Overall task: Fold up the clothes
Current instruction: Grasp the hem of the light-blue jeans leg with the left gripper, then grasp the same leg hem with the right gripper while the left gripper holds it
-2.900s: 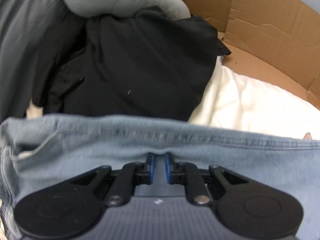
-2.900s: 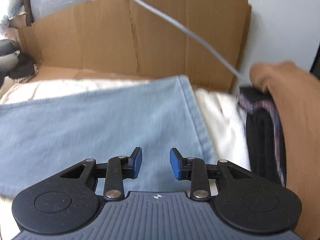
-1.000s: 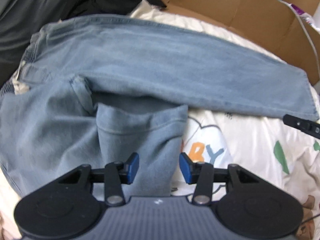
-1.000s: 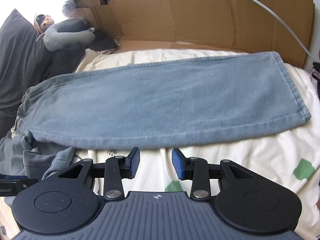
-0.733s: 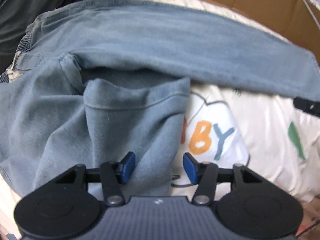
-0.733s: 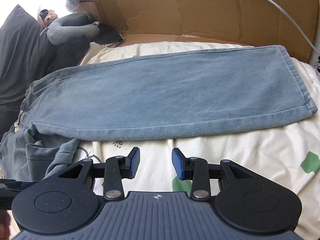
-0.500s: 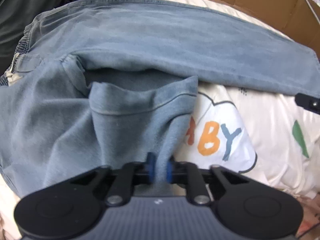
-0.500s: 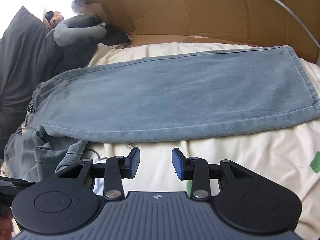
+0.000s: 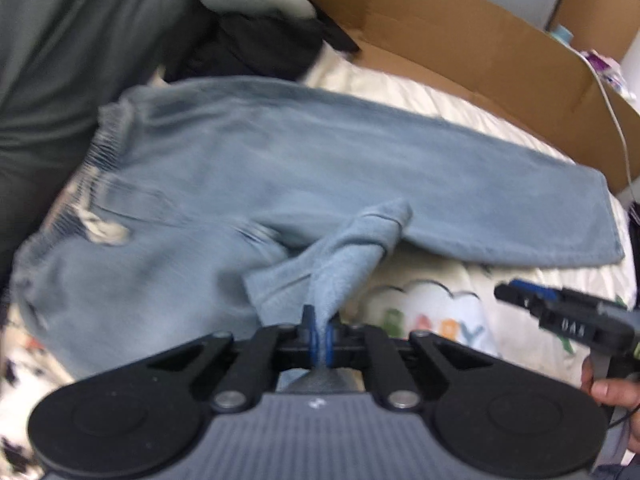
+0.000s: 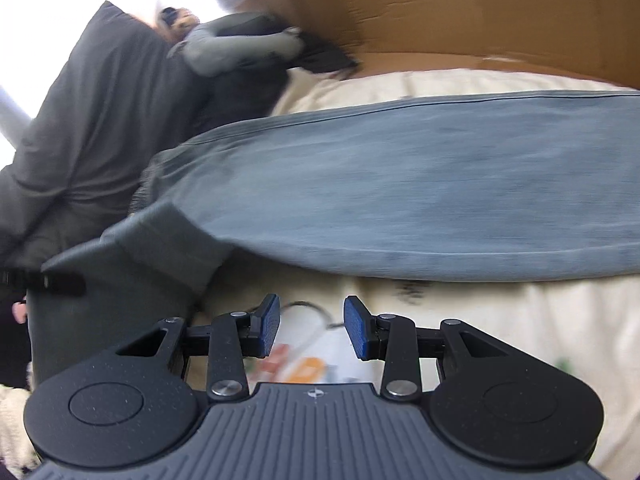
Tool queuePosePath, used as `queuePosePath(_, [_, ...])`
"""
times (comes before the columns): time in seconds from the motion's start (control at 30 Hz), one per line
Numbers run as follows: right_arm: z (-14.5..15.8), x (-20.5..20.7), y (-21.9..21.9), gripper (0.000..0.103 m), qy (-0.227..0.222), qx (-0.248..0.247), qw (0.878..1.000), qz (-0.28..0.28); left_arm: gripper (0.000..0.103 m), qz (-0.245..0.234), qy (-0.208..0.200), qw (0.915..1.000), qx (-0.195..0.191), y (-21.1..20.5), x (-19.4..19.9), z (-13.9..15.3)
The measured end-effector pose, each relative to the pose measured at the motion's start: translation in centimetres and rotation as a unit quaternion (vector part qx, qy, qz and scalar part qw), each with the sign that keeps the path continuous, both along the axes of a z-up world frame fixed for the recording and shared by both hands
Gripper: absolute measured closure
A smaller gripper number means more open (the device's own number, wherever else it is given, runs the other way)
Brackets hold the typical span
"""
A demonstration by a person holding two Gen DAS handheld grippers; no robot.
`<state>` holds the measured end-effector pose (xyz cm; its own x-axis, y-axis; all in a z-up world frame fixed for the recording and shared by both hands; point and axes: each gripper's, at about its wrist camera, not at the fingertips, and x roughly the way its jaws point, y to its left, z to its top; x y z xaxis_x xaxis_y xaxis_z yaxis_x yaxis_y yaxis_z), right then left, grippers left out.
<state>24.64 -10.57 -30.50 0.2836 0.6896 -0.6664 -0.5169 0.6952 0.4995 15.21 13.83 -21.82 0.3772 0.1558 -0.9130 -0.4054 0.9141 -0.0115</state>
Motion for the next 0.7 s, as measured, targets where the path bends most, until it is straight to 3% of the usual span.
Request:
queuePosePath(0.13, [-0.3, -0.3, 3.5, 0.060, -0.002, 0.033, 0.998, 0.055, 0.099, -0.006, 0.001, 0.9997, 0.023, 2.3, 0.2, 1.5])
queuePosePath(0.3, [-0.7, 0.4, 8.3, 0.048, -0.010, 0.062, 0.992, 0.110, 0.099, -0.020, 0.001, 0.9996, 0.020, 2.2, 0.2, 2.5])
queuePosePath(0.47, [-1.0, 0.9, 11.0, 0.048, 0.009, 0.103, 0.986, 0.133, 0.099, -0.032, 0.001, 0.9994, 0.017, 1.1, -0.1, 3.1])
queuePosePath(0.7, [-1.5, 1.6, 12.1, 0.043, -0.007, 0.112, 0.985, 0.130, 0.099, -0.027, 0.008, 0.9993, 0.023, 1.8, -0.1, 2.9])
